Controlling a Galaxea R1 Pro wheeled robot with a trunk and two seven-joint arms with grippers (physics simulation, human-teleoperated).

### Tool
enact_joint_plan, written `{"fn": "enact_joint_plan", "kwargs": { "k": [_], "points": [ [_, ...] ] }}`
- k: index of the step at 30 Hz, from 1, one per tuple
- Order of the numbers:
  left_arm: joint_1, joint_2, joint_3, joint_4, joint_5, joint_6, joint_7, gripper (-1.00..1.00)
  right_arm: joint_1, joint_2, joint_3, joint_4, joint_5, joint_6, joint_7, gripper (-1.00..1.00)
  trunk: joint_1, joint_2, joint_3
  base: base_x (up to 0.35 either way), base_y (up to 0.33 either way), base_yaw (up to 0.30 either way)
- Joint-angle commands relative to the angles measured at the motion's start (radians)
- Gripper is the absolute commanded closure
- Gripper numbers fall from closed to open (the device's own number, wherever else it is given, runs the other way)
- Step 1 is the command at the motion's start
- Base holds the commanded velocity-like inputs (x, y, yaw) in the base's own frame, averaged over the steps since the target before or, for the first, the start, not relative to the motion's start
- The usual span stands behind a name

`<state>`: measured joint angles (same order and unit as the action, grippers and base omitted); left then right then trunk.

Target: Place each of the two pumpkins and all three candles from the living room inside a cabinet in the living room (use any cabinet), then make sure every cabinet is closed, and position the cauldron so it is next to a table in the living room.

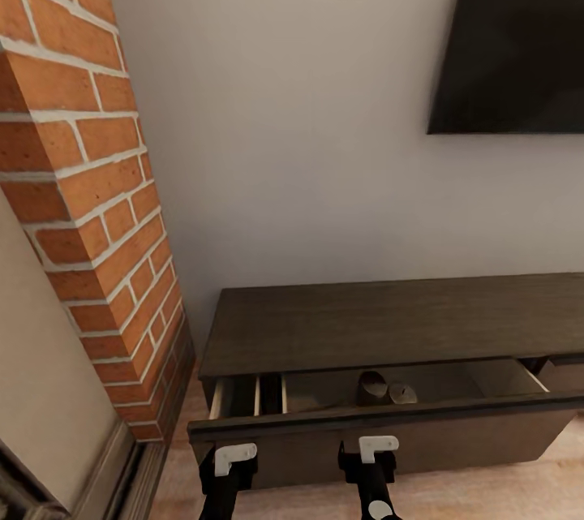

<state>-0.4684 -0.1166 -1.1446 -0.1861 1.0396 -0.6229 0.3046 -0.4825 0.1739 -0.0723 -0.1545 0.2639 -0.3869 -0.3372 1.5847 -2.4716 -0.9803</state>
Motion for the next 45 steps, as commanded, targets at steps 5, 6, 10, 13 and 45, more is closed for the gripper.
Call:
{"fn": "enact_joint_plan", "kwargs": {
  "k": [5,6,10,13,45],
  "points": [
    [-0.001,0.0,-0.015,-0.002,-0.007,0.0,0.008,-1.0,-0.001,0.001,-0.008,0.001,0.01,-0.002,-0.003,-1.0,0.0,0.0,-0.001,0.099,0.0,0.0],
    [-0.001,0.0,-0.015,-0.002,-0.007,0.0,0.008,-1.0,-0.001,0.001,-0.008,0.001,0.01,-0.003,-0.003,-1.0,0.0,0.0,-0.001,0.084,0.0,0.0],
    [-0.001,0.0,-0.015,-0.001,-0.007,0.0,0.008,-1.0,-0.001,0.001,-0.008,0.001,0.011,-0.003,-0.003,-1.0,0.0,0.0,-0.001,0.02,0.0,0.0],
    [-0.001,0.0,-0.015,-0.002,-0.007,0.0,0.008,-1.0,-0.001,0.001,-0.008,0.001,0.011,-0.003,-0.003,-1.0,0.0,0.0,-0.001,0.0,0.0,0.0],
    [-0.001,0.0,-0.015,-0.002,-0.007,0.0,0.008,-1.0,-0.001,0.001,-0.008,0.001,0.011,-0.003,-0.003,-1.0,0.0,0.0,-0.001,0.138,0.0,0.0]
  ]
}}
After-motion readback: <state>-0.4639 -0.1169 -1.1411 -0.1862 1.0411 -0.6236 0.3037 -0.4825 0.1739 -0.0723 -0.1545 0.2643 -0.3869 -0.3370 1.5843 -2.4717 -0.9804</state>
